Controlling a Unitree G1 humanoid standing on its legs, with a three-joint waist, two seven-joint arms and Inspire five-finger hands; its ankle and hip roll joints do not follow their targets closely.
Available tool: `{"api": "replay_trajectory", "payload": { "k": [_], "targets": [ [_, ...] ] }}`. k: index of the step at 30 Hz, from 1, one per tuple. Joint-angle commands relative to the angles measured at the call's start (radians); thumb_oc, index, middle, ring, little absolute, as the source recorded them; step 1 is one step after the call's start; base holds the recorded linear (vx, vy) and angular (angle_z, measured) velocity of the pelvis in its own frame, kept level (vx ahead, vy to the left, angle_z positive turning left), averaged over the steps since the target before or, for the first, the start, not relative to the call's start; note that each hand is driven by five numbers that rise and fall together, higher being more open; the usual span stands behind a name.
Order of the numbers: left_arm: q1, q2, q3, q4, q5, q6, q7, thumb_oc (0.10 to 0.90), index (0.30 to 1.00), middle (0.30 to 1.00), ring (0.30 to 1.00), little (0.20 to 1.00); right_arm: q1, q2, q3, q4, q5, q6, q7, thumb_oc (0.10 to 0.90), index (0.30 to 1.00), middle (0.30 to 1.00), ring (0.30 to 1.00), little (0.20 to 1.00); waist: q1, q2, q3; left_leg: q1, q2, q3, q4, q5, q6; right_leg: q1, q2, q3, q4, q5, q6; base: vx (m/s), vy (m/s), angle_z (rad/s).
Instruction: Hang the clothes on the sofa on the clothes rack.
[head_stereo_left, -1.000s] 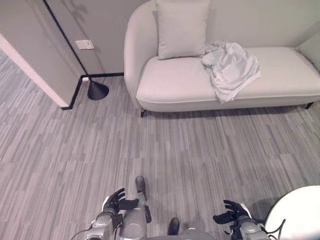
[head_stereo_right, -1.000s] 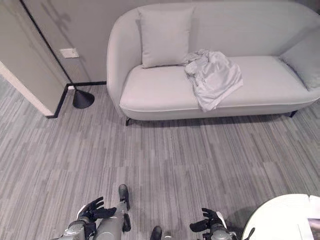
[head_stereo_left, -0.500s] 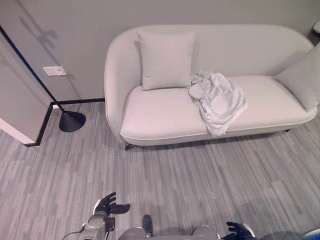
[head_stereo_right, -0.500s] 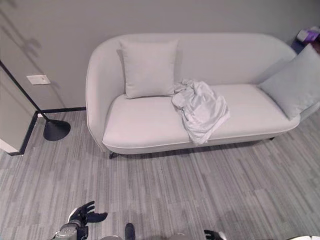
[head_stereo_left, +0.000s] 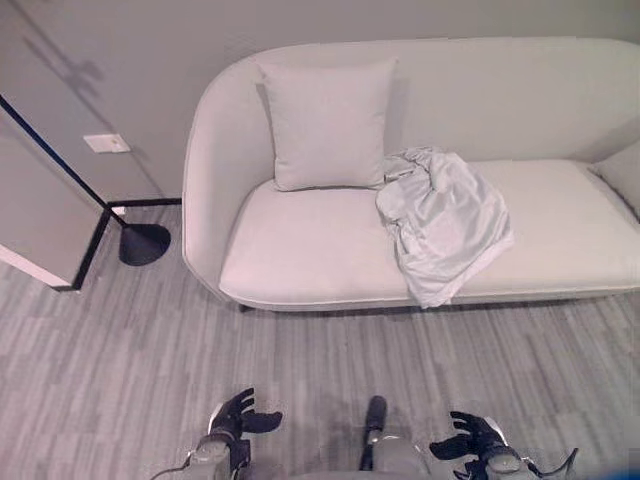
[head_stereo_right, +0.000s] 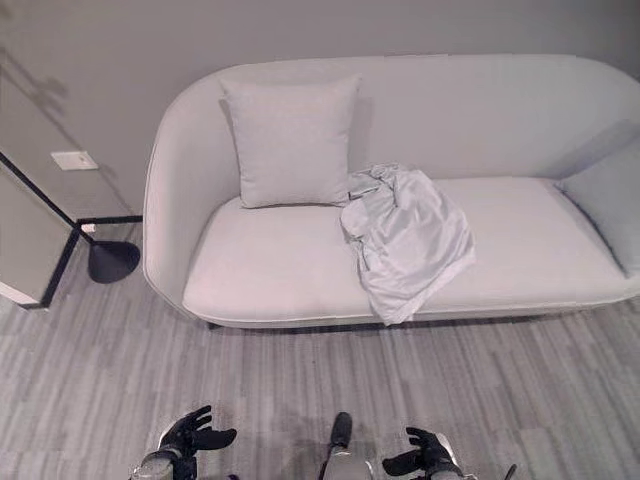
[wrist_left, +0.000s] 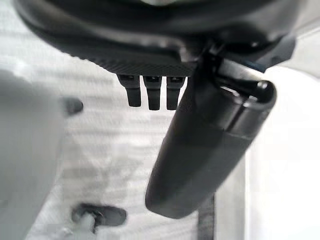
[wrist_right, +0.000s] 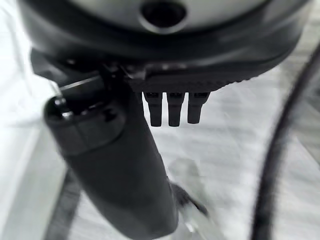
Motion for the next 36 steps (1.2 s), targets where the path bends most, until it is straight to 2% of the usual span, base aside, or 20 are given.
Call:
{"api": "replay_trajectory", "payload": {
  "k": [1, 2, 5, 8, 11, 13, 15, 16, 17, 19, 20, 21, 22, 24, 26, 27, 29, 30, 33, 36],
  "targets": [
    [0.001, 0.029, -0.011, -0.075, -0.033, -0.023, 0.002, 0.800, 0.900, 0.900, 0.900, 0.900, 0.004, -0.094, 0.015, -0.014, 0.027, -0.011, -0.034, 0.800, 0.900, 0.900, 0.900, 0.900, 0.038, -0.015, 0.038, -0.107, -0.015, 0.101, 0.151, -0.047, 0.034, 0.104, -0.004, 0.054, -0.054, -0.100, 0.048, 0.38, -0.305, -0.04],
    [0.001, 0.027, -0.015, -0.081, -0.040, -0.025, 0.000, 0.800, 0.900, 0.900, 0.900, 0.900, 0.006, -0.094, 0.010, -0.019, 0.029, -0.012, -0.035, 0.800, 0.900, 0.900, 0.900, 0.900, 0.042, -0.021, 0.036, -0.145, -0.026, 0.114, 0.120, -0.054, 0.033, 0.122, -0.005, 0.059, -0.054, -0.108, 0.051, 0.32, -0.124, -0.03],
    [0.007, 0.026, -0.026, -0.112, -0.035, -0.025, -0.008, 0.800, 0.900, 0.900, 0.900, 0.900, 0.010, -0.095, 0.005, -0.041, 0.031, -0.016, -0.036, 0.800, 0.900, 0.900, 0.900, 0.900, 0.054, -0.015, 0.023, -0.164, -0.046, 0.197, -0.198, -0.036, 0.030, 0.153, -0.011, 0.032, -0.054, -0.138, 0.072, 0.35, -0.011, -0.15],
    [0.015, 0.028, -0.017, -0.146, -0.035, -0.022, -0.011, 0.800, 0.900, 0.900, 0.900, 0.900, 0.002, -0.105, 0.010, -0.068, 0.009, -0.023, -0.038, 0.800, 0.900, 0.900, 0.900, 0.900, 0.074, 0.009, 0.005, -0.154, -0.097, 0.164, -0.609, 0.092, 0.012, 0.206, -0.002, 0.009, -0.054, -0.170, 0.091, 0.41, 0.090, 0.15],
    [0.020, 0.031, -0.015, -0.143, -0.040, -0.021, -0.010, 0.800, 0.900, 0.900, 0.900, 0.900, -0.009, -0.112, 0.022, -0.081, -0.013, -0.024, -0.037, 0.800, 0.900, 0.900, 0.900, 0.900, 0.071, 0.013, -0.015, -0.181, -0.089, 0.149, -0.627, 0.075, 0.002, 0.239, 0.011, 0.012, -0.054, -0.186, 0.098, 0.29, 0.036, 0.08],
    [0.029, 0.027, -0.012, -0.144, -0.046, -0.018, -0.008, 0.800, 0.900, 0.900, 0.900, 0.900, -0.005, -0.105, 0.035, -0.099, -0.033, -0.023, -0.034, 0.800, 0.900, 0.900, 0.900, 0.900, 0.083, 0.027, -0.032, -0.154, -0.092, 0.133, -0.627, 0.148, 0.009, 0.270, 0.021, 0.033, -0.054, -0.197, 0.101, 0.33, 0.070, -0.21],
    [0.037, 0.030, -0.008, -0.149, -0.044, -0.021, -0.006, 0.800, 0.900, 0.900, 0.900, 0.900, -0.003, -0.098, 0.040, -0.102, -0.041, -0.025, -0.032, 0.800, 0.900, 0.900, 0.900, 0.900, 0.093, 0.015, -0.053, -0.130, -0.112, 0.136, -0.627, 0.150, 0.021, 0.292, 0.001, 0.050, -0.054, -0.194, 0.107, 0.36, 0.120, -0.60],
    [0.040, 0.038, 0.000, -0.142, -0.031, -0.015, -0.005, 0.800, 0.900, 0.900, 0.900, 0.900, -0.003, -0.072, 0.039, -0.104, -0.042, -0.024, -0.023, 0.800, 0.900, 0.900, 0.900, 0.900, 0.099, -0.010, -0.072, -0.078, -0.140, 0.159, -0.627, 0.122, 0.051, 0.285, -0.053, 0.059, 0.065, -0.155, 0.134, 0.69, 0.311, -0.79],
    [0.035, 0.053, -0.005, -0.161, -0.021, -0.013, -0.005, 0.800, 0.900, 0.900, 0.900, 0.900, 0.001, -0.050, 0.040, -0.124, -0.040, -0.026, -0.014, 0.800, 0.900, 0.900, 0.900, 0.900, 0.088, -0.026, -0.065, -0.014, -0.178, 0.158, -0.627, 0.059, 0.081, 0.193, -0.141, 0.076, 0.320, -0.080, 0.171, 0.56, 0.357, -0.76],
    [0.020, 0.069, -0.013, -0.193, -0.024, -0.014, -0.003, 0.800, 0.900, 0.900, 0.900, 0.900, -0.005, -0.046, 0.033, -0.166, -0.033, -0.026, -0.014, 0.800, 0.900, 0.900, 0.900, 0.900, 0.063, -0.029, -0.032, 0.032, -0.193, 0.172, -0.627, 0.017, 0.116, 0.056, -0.209, 0.090, 0.569, 0.035, 0.180, 0.20, 0.232, -0.51],
    [0.020, 0.070, -0.013, -0.193, -0.024, -0.014, -0.003, 0.800, 0.900, 0.900, 0.900, 0.900, -0.005, -0.046, 0.033, -0.166, -0.033, -0.026, -0.014, 0.800, 0.900, 0.900, 0.900, 0.900, 0.063, -0.029, -0.032, 0.032, -0.193, 0.173, -0.627, 0.017, 0.116, 0.056, -0.209, 0.091, 0.570, 0.034, 0.181, 0.13, 0.146, 0.17],
    [0.007, 0.094, -0.020, -0.228, -0.013, -0.013, 0.006, 0.800, 0.900, 0.900, 0.900, 0.900, -0.010, -0.041, 0.027, -0.188, -0.028, -0.025, -0.022, 0.800, 0.900, 0.900, 0.900, 0.900, 0.046, -0.015, -0.017, 0.064, -0.171, 0.188, -0.627, -0.024, 0.122, -0.034, -0.264, 0.053, 0.650, 0.060, 0.179, 0.11, 0.085, 0.47],
    [0.008, 0.096, -0.019, -0.230, -0.012, -0.011, 0.006, 0.800, 0.900, 0.900, 0.900, 0.900, -0.010, -0.040, 0.027, -0.190, -0.028, -0.024, -0.022, 0.800, 0.900, 0.900, 0.900, 0.900, 0.048, -0.024, -0.016, 0.066, -0.182, 0.190, -0.627, -0.030, 0.124, -0.043, -0.276, 0.062, 0.668, 0.049, 0.184, 0.19, 0.061, 0.42],
    [-0.008, 0.113, -0.011, -0.268, -0.002, -0.017, 0.007, 0.800, 0.900, 0.900, 0.900, 0.900, -0.005, -0.037, 0.022, -0.213, -0.031, -0.022, -0.019, 0.800, 0.900, 0.900, 0.900, 0.900, 0.058, -0.031, -0.017, 0.085, -0.174, 0.203, -0.627, -0.056, 0.106, -0.014, -0.338, -0.045, 0.487, 0.027, 0.180, 0.22, -0.100, 0.24],
    [-0.018, 0.125, -0.012, -0.295, -0.003, -0.024, 0.014, 0.800, 0.900, 0.900, 0.900, 0.900, -0.011, -0.046, 0.017, -0.233, -0.037, -0.020, -0.021, 0.800, 0.900, 0.900, 0.900, 0.900, 0.058, -0.033, -0.021, 0.095, -0.158, 0.193, -0.627, -0.066, 0.084, 0.005, -0.320, -0.098, 0.269, 0.033, 0.186, 0.26, -0.241, 0.03],
    [-0.021, 0.121, -0.005, -0.299, -0.005, -0.026, 0.020, 0.800, 0.900, 0.900, 0.900, 0.900, -0.017, -0.049, 0.016, -0.232, -0.044, -0.013, -0.025, 0.800, 0.900, 0.900, 0.900, 0.900, 0.056, -0.046, -0.027, 0.107, -0.152, 0.184, -0.627, -0.077, 0.064, 0.005, -0.287, -0.062, 0.081, 0.063, 0.208, 0.20, -0.234, 0.08],
    [-0.027, 0.118, -0.001, -0.296, -0.007, -0.030, 0.027, 0.800, 0.900, 0.900, 0.900, 0.900, -0.022, -0.048, 0.013, -0.238, -0.041, -0.013, -0.031, 0.800, 0.900, 0.900, 0.900, 0.900, 0.055, -0.048, -0.027, 0.117, -0.143, 0.183, -0.627, -0.088, 0.054, -0.016, -0.277, -0.028, 0.004, 0.100, 0.222, 0.18, -0.256, 0.25],
    [-0.035, 0.117, 0.005, -0.300, -0.013, -0.034, 0.033, 0.800, 0.900, 0.900, 0.900, 0.900, -0.027, -0.045, 0.007, -0.247, -0.037, -0.012, -0.035, 0.800, 0.900, 0.900, 0.900, 0.900, 0.049, -0.060, -0.024, 0.123, -0.128, 0.180, -0.627, -0.079, 0.042, -0.064, -0.290, 0.022, -0.051, 0.164, 0.234, 0.20, -0.365, 0.26],
    [-0.037, 0.127, 0.014, -0.304, -0.011, -0.041, 0.036, 0.800, 0.900, 0.900, 0.900, 0.900, -0.024, -0.043, 0.007, -0.256, -0.046, -0.017, -0.033, 0.800, 0.900, 0.900, 0.900, 0.900, 0.057, -0.066, -0.028, 0.147, -0.094, 0.166, -0.627, -0.080, 0.018, -0.087, -0.337, 0.056, -0.053, 0.228, 0.251, 0.17, -0.343, 0.23],
    [-0.038, 0.134, 0.015, -0.314, -0.015, -0.047, 0.045, 0.800, 0.900, 0.900, 0.900, 0.900, -0.017, -0.046, 0.007, -0.271, -0.046, -0.020, -0.031, 0.800, 0.900, 0.900, 0.900, 0.900, 0.056, -0.071, -0.031, 0.160, -0.066, 0.155, -0.627, -0.078, -0.002, -0.076, -0.352, 0.087, -0.038, 0.247, 0.256, 0.15, -0.394, 0.01]
  ]
}}
